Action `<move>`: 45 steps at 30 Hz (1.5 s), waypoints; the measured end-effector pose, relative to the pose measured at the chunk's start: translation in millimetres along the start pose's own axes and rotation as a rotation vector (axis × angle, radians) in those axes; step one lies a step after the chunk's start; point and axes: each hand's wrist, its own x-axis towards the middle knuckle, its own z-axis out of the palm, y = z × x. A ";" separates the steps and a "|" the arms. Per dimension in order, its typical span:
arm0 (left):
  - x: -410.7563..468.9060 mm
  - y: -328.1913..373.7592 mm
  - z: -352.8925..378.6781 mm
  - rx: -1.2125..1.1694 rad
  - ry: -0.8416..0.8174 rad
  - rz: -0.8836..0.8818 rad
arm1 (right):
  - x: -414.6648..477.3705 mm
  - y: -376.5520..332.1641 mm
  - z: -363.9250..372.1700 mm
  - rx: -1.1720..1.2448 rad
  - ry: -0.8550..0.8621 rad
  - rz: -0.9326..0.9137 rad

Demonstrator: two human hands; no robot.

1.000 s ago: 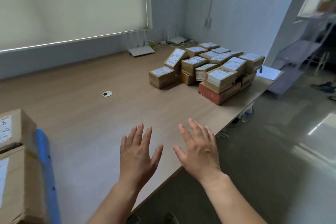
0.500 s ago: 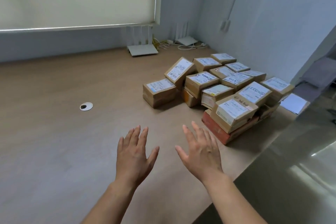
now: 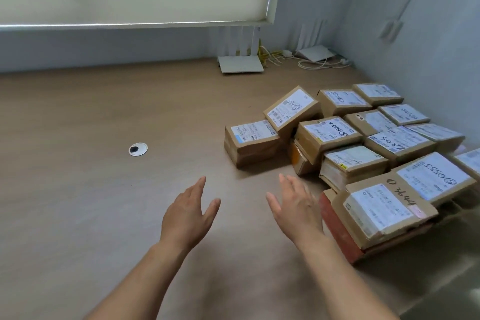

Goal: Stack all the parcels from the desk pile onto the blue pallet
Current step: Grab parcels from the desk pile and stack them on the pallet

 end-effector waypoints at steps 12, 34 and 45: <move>147.9 48.5 43.9 -0.243 -0.036 -0.219 | 154.2 27.7 36.9 0.316 -0.210 0.250; 141.0 37.9 52.4 -0.585 0.019 -0.322 | 170.4 17.1 70.1 0.741 -0.405 0.243; 71.2 19.1 39.1 -0.545 0.053 -0.378 | 112.3 0.7 73.3 0.713 -0.474 0.038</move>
